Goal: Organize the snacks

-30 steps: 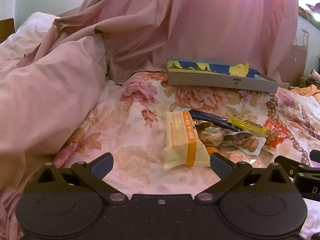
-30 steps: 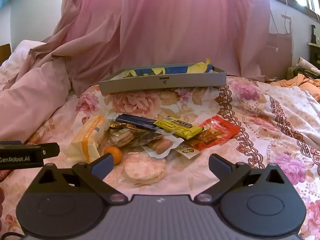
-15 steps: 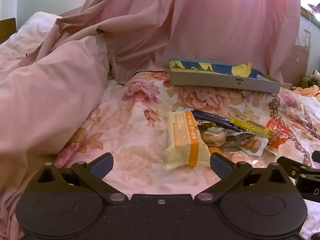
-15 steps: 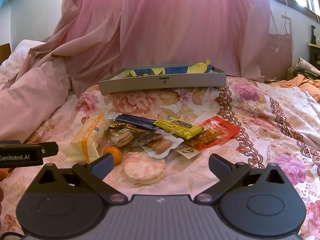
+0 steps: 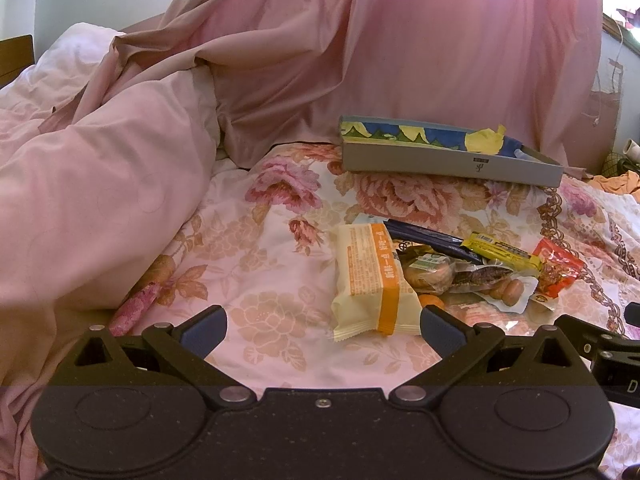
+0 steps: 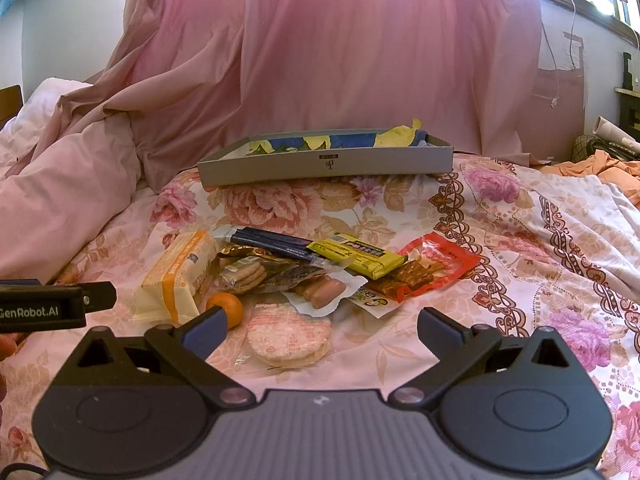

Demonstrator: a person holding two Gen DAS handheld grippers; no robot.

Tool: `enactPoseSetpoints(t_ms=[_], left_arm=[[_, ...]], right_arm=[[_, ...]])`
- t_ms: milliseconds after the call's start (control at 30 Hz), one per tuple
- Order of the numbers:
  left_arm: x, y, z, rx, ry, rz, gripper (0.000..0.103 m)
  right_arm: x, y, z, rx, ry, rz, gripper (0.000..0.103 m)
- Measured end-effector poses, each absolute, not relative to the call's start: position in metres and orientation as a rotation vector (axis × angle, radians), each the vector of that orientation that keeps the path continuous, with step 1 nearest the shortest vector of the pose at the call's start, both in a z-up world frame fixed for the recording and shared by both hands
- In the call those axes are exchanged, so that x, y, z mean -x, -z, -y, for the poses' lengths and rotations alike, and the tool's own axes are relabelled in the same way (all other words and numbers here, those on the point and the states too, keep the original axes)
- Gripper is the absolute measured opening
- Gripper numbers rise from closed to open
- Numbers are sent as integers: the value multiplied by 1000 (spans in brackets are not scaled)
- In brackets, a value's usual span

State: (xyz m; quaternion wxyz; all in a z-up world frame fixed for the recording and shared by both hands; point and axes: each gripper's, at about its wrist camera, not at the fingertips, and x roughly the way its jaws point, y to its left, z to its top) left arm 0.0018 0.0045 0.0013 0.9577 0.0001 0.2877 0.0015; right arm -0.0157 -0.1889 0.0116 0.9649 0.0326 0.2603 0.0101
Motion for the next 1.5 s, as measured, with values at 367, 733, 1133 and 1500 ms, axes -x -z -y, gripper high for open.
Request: enactPoseSetpoints(t_ms=[367,733,1133,1500], left_arm=[[-2,-1,-4,0,-4,-584,102],[-2,-1,-4,0,-5,-585,102],[-2,-1,-6,-5,-4,-583,102],[-20,5,-11,-44,-6,-617,102]], right_arm=[[16,-12,189,-64,-20,-526,103],[16,-11,189,-63,-19,-526,103],[16,-10,188,-61,-19,-526,103],[10,-16,186,-50,-14,-529,103]])
